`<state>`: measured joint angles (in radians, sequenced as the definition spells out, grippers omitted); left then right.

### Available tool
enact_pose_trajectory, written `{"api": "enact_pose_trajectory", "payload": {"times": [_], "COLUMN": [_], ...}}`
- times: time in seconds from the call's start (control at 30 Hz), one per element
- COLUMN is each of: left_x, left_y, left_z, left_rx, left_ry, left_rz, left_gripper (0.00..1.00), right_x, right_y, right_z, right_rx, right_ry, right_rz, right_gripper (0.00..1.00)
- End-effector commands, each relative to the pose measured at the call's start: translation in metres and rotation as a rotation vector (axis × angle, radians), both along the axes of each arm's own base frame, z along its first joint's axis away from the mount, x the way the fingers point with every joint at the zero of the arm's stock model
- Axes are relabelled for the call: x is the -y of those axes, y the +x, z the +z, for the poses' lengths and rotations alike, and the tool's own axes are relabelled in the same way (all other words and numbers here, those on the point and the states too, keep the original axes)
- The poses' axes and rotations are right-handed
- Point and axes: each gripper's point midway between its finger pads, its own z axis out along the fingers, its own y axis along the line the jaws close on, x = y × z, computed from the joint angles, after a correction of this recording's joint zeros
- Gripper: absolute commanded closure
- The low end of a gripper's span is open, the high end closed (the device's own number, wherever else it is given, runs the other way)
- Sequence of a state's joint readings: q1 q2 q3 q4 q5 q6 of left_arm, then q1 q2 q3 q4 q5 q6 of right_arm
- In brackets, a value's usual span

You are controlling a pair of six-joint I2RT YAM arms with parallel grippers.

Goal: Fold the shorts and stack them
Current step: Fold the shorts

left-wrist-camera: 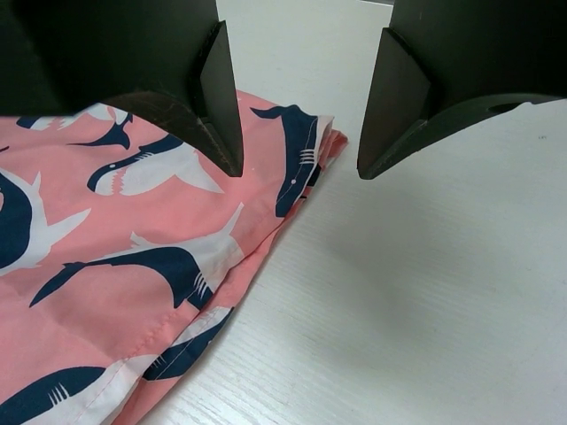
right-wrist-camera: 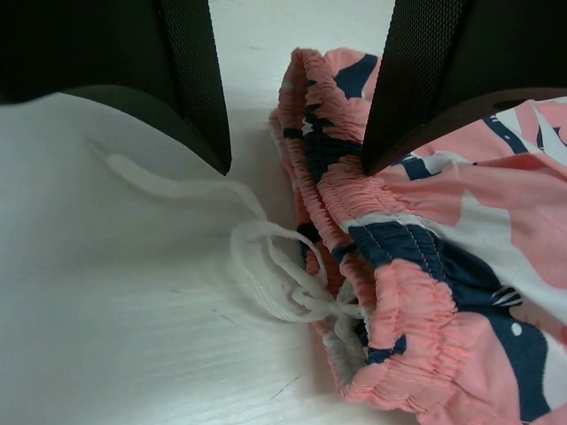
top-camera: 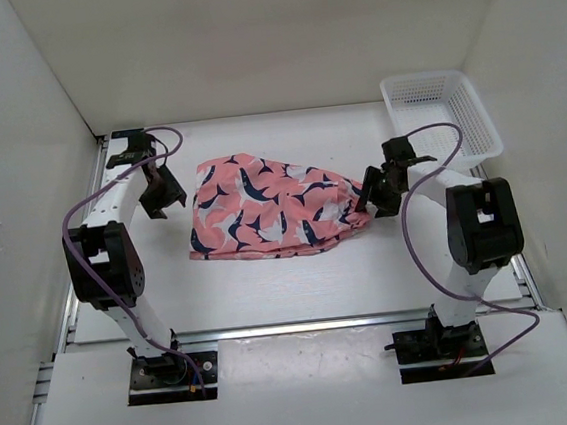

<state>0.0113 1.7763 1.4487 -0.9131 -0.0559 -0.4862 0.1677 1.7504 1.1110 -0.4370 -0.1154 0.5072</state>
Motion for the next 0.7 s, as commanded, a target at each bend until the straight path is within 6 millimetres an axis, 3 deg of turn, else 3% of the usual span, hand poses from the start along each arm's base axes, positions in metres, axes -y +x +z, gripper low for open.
{"api": "enact_pose_trajectory", "payload": {"times": [0.0, 0.2, 0.4, 0.5, 0.53, 0.63, 0.67], "left_x": [0.002, 0.001, 0.001, 0.001, 0.001, -0.001, -0.001], "left_y": [0.003, 0.005, 0.004, 0.006, 0.006, 0.005, 0.005], "left_z": [0.012, -0.003, -0.02, -0.023, -0.023, -0.027, -0.027], "left_rx": [0.036, 0.002, -0.036, -0.038, -0.038, -0.049, -0.049], "left_ry": [-0.009, -0.006, -0.007, -0.007, -0.007, 0.003, 0.003], "left_rz": [-0.014, -0.023, -0.023, -0.023, -0.023, -0.019, -0.019], "left_gripper": [0.34, 0.36, 0.36, 0.36, 0.36, 0.36, 0.36], "right_x": [-0.024, -0.02, -0.035, -0.039, -0.037, -0.026, -0.025], "right_y": [0.016, 0.002, -0.014, -0.012, -0.011, -0.008, -0.003], "right_z": [0.007, -0.025, -0.055, -0.059, -0.059, -0.055, -0.05], "right_rx": [0.062, 0.0, -0.07, -0.075, -0.076, -0.06, -0.039], "right_ry": [0.116, 0.102, 0.058, 0.054, 0.049, -0.012, -0.022], "right_rz": [0.092, 0.074, 0.122, 0.11, 0.098, 0.061, 0.055], "right_gripper": [0.34, 0.45, 0.52, 0.69, 0.82, 1.0, 1.0]}}
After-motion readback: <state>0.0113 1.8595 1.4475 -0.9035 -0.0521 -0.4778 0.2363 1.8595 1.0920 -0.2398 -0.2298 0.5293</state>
